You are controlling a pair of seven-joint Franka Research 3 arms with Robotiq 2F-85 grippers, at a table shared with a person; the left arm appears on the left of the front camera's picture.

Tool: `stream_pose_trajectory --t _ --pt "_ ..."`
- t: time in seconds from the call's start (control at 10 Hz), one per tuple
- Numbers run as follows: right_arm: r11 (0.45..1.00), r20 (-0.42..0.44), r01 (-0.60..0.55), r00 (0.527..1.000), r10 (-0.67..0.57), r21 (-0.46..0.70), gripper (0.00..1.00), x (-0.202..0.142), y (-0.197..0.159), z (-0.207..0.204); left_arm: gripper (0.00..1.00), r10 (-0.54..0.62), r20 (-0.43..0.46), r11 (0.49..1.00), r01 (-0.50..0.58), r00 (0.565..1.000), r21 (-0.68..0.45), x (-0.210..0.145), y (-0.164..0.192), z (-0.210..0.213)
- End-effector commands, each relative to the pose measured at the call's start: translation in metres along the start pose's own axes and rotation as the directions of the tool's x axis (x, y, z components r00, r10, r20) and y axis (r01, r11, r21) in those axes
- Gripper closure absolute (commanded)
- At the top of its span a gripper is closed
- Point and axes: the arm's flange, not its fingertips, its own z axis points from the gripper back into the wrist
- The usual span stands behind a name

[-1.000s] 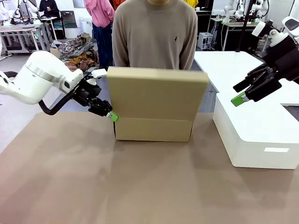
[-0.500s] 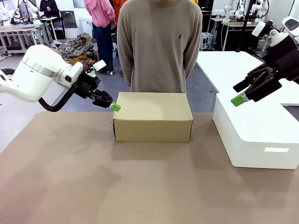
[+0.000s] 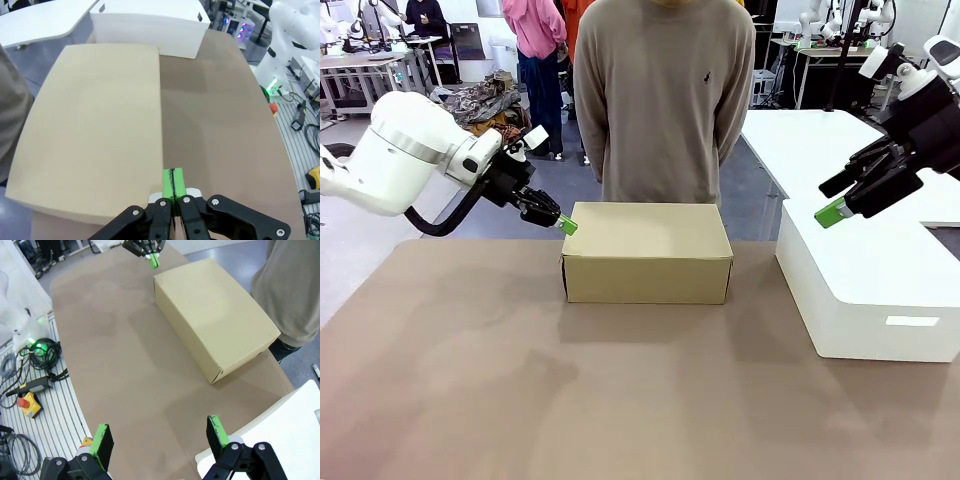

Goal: Pack the shoes into the box.
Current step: Close the Shoes Box, then press down on the lid of the Shoes Box.

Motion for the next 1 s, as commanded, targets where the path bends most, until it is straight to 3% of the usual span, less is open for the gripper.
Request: stream_pose_trajectory --t 0.0,0.6,0.9 --pt "1.0 0.026 -0.01 1.0 0.01 0.018 0.0 0.002 0.0 -0.001 1.0 0.0 0.016 1.0 0.0 1.0 -0.001 -0.001 -0.001 0.0" --pt "1.0 0.026 -0.01 1.0 0.01 0.018 0.0 0.002 0.0 -0.001 1.0 0.0 0.016 1.0 0.0 1.0 -0.001 -0.001 -0.001 0.0" --pt "0.999 -0.076 0.041 0.996 -0.04 0.012 0.0 0.026 0.004 0.005 1.0 -0.005 -0.03 1.0 0.006 1.0 0.02 0.012 -0.015 0.007"
